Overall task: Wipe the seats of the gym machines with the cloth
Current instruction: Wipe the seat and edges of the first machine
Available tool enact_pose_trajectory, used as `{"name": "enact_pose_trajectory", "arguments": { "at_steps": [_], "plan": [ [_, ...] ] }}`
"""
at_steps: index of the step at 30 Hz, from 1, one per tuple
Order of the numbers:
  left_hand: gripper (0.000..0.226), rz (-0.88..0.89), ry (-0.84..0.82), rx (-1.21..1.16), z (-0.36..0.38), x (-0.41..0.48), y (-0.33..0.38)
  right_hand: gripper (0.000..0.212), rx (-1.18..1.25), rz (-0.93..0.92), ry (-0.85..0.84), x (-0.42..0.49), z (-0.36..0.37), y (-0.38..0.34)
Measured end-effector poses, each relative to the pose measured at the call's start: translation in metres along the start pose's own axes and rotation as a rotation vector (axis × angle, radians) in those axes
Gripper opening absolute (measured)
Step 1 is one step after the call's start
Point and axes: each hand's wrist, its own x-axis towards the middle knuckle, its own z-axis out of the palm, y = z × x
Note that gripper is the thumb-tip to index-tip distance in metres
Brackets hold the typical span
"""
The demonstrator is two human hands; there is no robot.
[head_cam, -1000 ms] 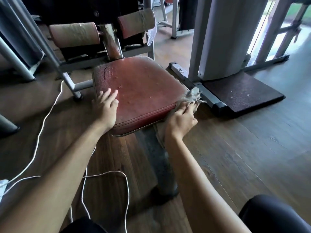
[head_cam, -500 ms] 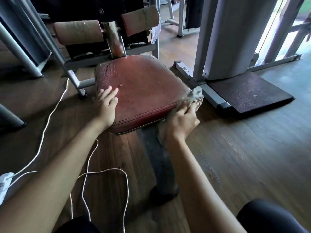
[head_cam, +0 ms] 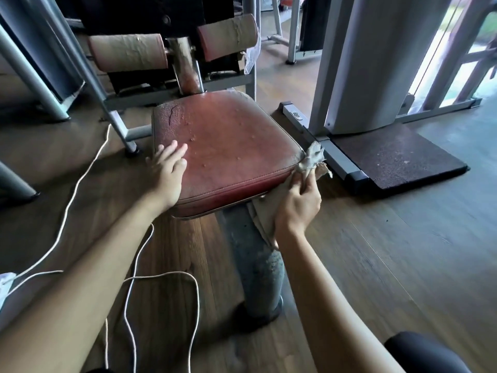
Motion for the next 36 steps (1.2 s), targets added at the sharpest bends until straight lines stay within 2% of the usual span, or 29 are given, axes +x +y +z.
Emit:
{"name": "enact_pose_trajectory", "arguments": {
  "at_steps": [2,4,8,11,14,17,20,28,33,36],
  "plan": [
    [0.058,-0.011,-0.005,0.005,0.0,-0.001,0.003,0.03,-0.036,-0.062,-0.035,0.0,-0.008,-0.001],
    [0.044,-0.048,-0.026,0.091,-0.001,-0.003,0.01,0.02,-0.083,-0.112,-0.048,0.002,-0.012,-0.008],
    [0.043,-0.094,-0.008,0.33,-0.003,-0.005,0.034,0.025,-0.242,-0.181,-0.136,0.019,-0.013,-0.035],
    [0.043,-0.019,0.046,0.244,0.014,-0.005,0.07,0.019,-0.48,-0.224,-0.271,0.036,-0.01,-0.05],
    [0.042,0.047,-0.007,0.115,0.031,-0.008,0.099,0.02,-0.521,-0.136,-0.335,0.048,-0.012,-0.067],
    [0.038,0.104,-0.074,0.188,0.034,-0.01,0.101,0.025,-0.536,-0.038,-0.307,0.057,-0.017,-0.078],
    [0.04,0.078,-0.085,0.214,0.033,-0.007,0.1,0.027,-0.55,0.089,-0.295,0.066,-0.023,-0.084],
    [0.05,0.041,-0.164,0.272,0.031,-0.003,0.106,0.025,-0.585,0.126,-0.52,0.128,-0.025,-0.095],
    [0.051,-0.04,-0.17,0.286,0.033,0.002,0.114,0.032,-0.607,0.066,-0.739,0.18,-0.025,-0.093],
    [0.048,-0.254,-0.075,0.285,0.047,0.005,0.137,0.034,-0.627,0.028,-0.886,0.21,-0.027,-0.089]
  ]
}}
